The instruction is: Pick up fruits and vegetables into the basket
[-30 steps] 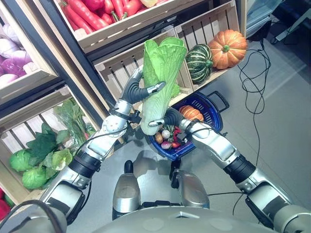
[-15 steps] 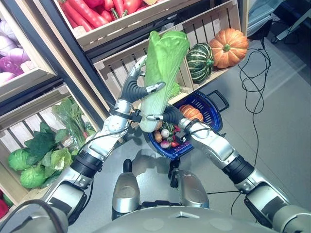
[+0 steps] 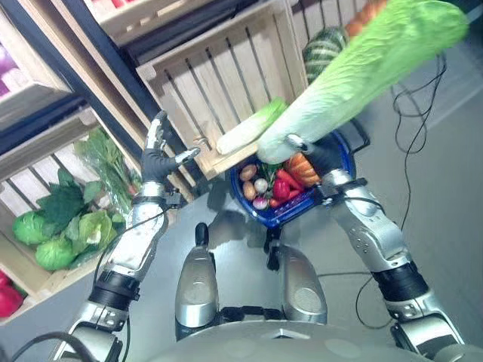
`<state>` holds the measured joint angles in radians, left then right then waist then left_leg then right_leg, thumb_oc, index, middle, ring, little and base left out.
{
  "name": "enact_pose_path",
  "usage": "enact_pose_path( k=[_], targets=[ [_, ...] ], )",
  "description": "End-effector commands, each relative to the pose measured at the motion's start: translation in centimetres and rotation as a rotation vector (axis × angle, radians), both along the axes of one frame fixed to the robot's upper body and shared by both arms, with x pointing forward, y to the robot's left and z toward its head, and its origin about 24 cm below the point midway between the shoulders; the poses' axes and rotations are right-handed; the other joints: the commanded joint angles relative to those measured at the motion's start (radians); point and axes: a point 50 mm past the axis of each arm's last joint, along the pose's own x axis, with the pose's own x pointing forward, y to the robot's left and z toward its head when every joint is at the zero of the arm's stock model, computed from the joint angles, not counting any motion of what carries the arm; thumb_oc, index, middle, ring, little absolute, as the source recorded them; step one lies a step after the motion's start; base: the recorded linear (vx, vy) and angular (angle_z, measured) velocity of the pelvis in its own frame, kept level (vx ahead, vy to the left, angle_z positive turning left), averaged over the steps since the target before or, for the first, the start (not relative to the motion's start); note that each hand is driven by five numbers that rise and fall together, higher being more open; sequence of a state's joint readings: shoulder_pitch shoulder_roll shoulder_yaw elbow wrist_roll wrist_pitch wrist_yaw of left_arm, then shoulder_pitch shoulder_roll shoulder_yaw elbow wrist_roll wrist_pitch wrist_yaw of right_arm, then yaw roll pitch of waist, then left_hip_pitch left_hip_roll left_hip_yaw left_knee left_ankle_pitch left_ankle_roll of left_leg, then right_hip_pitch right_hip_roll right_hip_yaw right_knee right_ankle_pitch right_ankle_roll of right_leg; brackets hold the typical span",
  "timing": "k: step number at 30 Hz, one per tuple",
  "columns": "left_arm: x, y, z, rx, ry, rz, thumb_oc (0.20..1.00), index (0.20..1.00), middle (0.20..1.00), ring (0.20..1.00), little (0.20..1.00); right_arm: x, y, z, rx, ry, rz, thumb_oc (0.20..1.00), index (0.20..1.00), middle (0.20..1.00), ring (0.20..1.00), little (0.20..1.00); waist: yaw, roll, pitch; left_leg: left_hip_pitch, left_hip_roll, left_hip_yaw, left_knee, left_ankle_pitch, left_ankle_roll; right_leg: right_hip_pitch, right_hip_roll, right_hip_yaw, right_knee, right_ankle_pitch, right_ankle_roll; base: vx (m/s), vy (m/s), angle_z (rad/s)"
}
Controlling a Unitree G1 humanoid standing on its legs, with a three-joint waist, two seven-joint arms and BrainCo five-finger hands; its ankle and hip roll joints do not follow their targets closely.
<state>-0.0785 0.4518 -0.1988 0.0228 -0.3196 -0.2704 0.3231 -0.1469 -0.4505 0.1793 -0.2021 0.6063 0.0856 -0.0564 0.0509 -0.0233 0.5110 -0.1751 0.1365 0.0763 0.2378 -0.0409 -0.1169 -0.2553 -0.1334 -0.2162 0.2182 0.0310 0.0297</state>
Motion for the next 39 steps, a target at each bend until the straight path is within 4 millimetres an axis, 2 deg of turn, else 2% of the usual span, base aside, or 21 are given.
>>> enact_pose_path(
  k=[1,3,7,11,15,19,20,21,25,28,33,39],
  targets=[
    [-1.5,1.2,1.6,0.008,-0.116,-0.020,1.000,1.000,1.000,1.000,1.000,-1.4,-1.9,3.3,0.046,-0.210,-0.080,0.200,0.200,0.200,0.200,0.200,-0.021,0.013,-0.023,-0.060,-0.021,0.039,0.022,-0.036,0.067,0.012,-0.030,0.018,0.118,-0.153,0.057,-0.15,0.016,-0.07],
    [-2.2,1.9,0.8,0.036,-0.079,-0.021,1.000,1.000,1.000,1.000,1.000,-1.5,-3.6,2.3,0.028,-0.187,-0.180,0.200,0.200,0.200,0.200,0.200,-0.030,0.028,-0.001,-0.087,-0.020,0.043,0.025,-0.024,0.065,-0.022,-0.026,0.012,0.139,-0.159,0.050,-0.11,0.007,-0.09],
    [-2.8,2.4,-1.3,0.022,0.047,-0.040,1.000,1.000,1.000,1.000,1.000,-1.1,-5.6,0.4,0.007,-0.110,-0.293,0.200,0.200,0.200,0.200,0.200,-0.037,0.050,0.009,-0.146,-0.023,0.045,0.029,-0.009,0.063,-0.092,-0.024,0.001,0.168,-0.163,0.043,-0.09,-0.002,-0.05],
    [-3.0,2.4,-2.2,0.090,0.084,-0.068,1.000,1.000,1.000,1.000,1.000,0.2,-7.2,-1.1,-0.036,-0.029,-0.397,0.200,0.200,0.200,0.200,0.200,-0.026,0.071,0.009,-0.221,-0.031,0.045,0.042,0.001,0.064,-0.175,-0.029,-0.013,0.202,-0.165,0.036,-0.07,-0.016,-0.01],
    [-2.3,2.1,-2.4,0.223,0.092,-0.082,1.000,1.000,1.000,1.000,1.000,2.8,-9.0,-2.3,-0.045,0.107,-0.495,0.200,0.200,0.200,0.200,0.200,0.002,0.099,0.009,-0.306,-0.046,0.039,0.064,0.005,0.063,-0.267,-0.039,-0.027,0.255,-0.176,0.030,-0.04,-0.021,0.05],
    [-1.5,1.8,-2.3,0.296,0.090,-0.088,1.000,1.000,1.000,1.000,1.000,4.7,-10.3,-2.5,-0.013,0.202,-0.532,0.200,0.200,0.200,0.200,0.200,0.025,0.123,0.009,-0.360,-0.059,0.036,0.079,0.007,0.065,-0.329,-0.050,-0.034,0.296,-0.186,0.027,-0.02,0.005,0.12],
    [-1.3,1.7,-2.3,0.298,0.092,-0.094,1.000,1.000,1.000,1.000,1.000,5.1,-11.1,-2.6,-0.002,0.229,-0.540,0.200,0.200,0.200,0.200,0.200,0.033,0.136,0.009,-0.377,-0.065,0.035,0.086,0.006,0.067,-0.353,-0.060,-0.034,0.318,-0.193,0.027,0.07,0.037,0.11],
    [-1.3,1.6,-2.6,0.298,0.104,-0.099,1.000,1.000,1.000,1.000,1.000,5.4,-11.6,-3.0,0.019,0.265,-0.539,0.200,0.200,0.200,0.200,0.200,0.039,0.146,0.009,-0.368,-0.076,0.028,0.097,-0.022,0.062,-0.352,-0.067,-0.022,0.344,-0.227,0.036,0.07,0.037,0.17],
    [-0.9,1.5,-2.7,0.297,0.114,-0.103,1.000,1.000,1.000,1.000,1.000,6.8,-13.3,-2.5,0.078,0.341,-0.525,0.200,0.200,0.200,0.200,0.200,0.071,0.189,0.009,-0.428,-0.098,0.019,0.114,-0.016,0.067,-0.422,-0.086,-0.025,0.385,-0.236,0.029,0.01,0.033,0.19],
    [-1.0,1.3,-2.9,0.303,0.124,-0.117,1.000,1.000,1.000,1.000,1.000,7.7,-13.5,-1.8,0.179,0.383,-0.475,0.200,0.200,0.200,0.200,0.200,0.095,0.219,0.009,-0.469,-0.116,0.007,0.122,-0.011,0.073,-0.470,-0.094,-0.024,0.410,-0.240,0.022,0.00,0.010,0.12],
    [-1.2,1.4,-3.3,0.296,0.143,-0.129,1.000,1.000,1.000,1.000,1.000,8.4,-14.0,-1.4,0.325,0.440,-0.430,0.200,0.200,0.200,0.200,0.200,0.122,0.251,0.009,-0.526,-0.131,0.000,0.140,-0.006,0.084,-0.534,-0.102,-0.023,0.437,-0.242,0.014,0.00,0.006,0.18],
    [-1.6,1.1,-3.6,0.287,0.135,-0.138,1.000,1.000,1.000,1.000,1.000,8.6,-14.3,-1.8,0.499,0.525,-0.381,0.200,0.200,0.200,0.200,0.200,0.143,0.286,0.009,-0.577,-0.143,-0.007,0.157,-0.003,0.096,-0.599,-0.113,-0.010,0.464,-0.243,0.013,-0.01,0.034,0.10]
  ],
)
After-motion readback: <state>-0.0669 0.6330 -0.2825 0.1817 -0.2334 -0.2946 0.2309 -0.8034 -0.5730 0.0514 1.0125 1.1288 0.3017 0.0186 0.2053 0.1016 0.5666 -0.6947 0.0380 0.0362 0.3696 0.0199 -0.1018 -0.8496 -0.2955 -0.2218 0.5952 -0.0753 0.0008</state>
